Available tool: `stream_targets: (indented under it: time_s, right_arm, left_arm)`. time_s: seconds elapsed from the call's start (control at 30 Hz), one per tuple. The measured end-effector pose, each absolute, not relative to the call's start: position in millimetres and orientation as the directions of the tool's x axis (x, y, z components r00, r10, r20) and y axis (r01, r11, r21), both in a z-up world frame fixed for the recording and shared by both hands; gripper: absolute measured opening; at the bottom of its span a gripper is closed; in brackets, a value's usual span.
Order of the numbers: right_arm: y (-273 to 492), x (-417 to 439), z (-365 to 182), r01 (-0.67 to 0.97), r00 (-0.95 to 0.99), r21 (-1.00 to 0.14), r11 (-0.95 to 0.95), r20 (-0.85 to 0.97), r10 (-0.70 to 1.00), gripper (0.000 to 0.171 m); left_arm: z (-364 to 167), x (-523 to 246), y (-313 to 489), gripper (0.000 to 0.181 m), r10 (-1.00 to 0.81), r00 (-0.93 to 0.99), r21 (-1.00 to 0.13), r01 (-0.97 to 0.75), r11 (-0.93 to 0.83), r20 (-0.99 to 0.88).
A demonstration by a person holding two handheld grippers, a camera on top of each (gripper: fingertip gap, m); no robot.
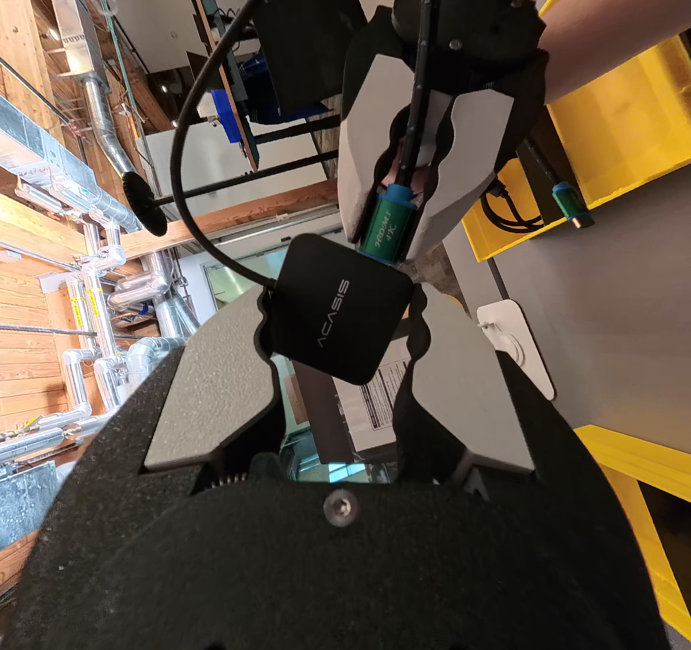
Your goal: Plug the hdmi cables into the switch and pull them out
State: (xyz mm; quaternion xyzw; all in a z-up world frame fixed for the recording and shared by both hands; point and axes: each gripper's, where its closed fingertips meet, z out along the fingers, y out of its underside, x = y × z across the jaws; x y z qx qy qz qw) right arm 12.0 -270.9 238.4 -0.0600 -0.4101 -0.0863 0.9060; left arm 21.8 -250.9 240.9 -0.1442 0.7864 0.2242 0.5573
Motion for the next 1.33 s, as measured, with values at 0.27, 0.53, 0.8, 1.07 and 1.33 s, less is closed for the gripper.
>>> stream_targets:
  time_s: [0.27, 0.53, 0.8, 1.07, 1.33]
  right_arm:
    - [-258.2, 10.6, 238.7, 0.224, 0.658, -0.083, 0.971, 0.747, -0.088, 0.023]
    - [-252.2, 7.4, 236.2, 0.204, 0.667, -0.100, 0.974, 0.743, -0.063, 0.022]
    - [-266.1, 24.4, 244.8, 0.207, 0.708, -0.061, 0.977, 0.698, -0.106, 0.022]
    - [-285.0, 15.5, 239.6, 0.033, 0.656, -0.073, 0.997, 0.754, 0.033, 0.022]
    - [-266.9, -20.7, 218.9, 0.034, 0.552, -0.110, 0.993, 0.831, 0.073, 0.021]
  left_arm:
    - [241.1, 19.5, -238.4, 0.071, -0.001, -0.333, 0.181, -0.515, 0.838, -0.943]
    - [238.7, 16.0, -231.5, 0.071, -0.017, -0.341, 0.181, -0.541, 0.821, -0.940]
    - [258.1, 11.5, -237.6, 0.071, -0.077, -0.197, 0.034, -0.506, 0.862, -0.977]
    - [260.9, -24.5, -251.2, 0.083, -0.865, -0.184, -0.846, -0.190, 0.497, -0.467]
    - [231.6, -30.9, -244.0, 0.058, -0.924, -0.374, -0.994, -0.027, 0.105, -0.087]
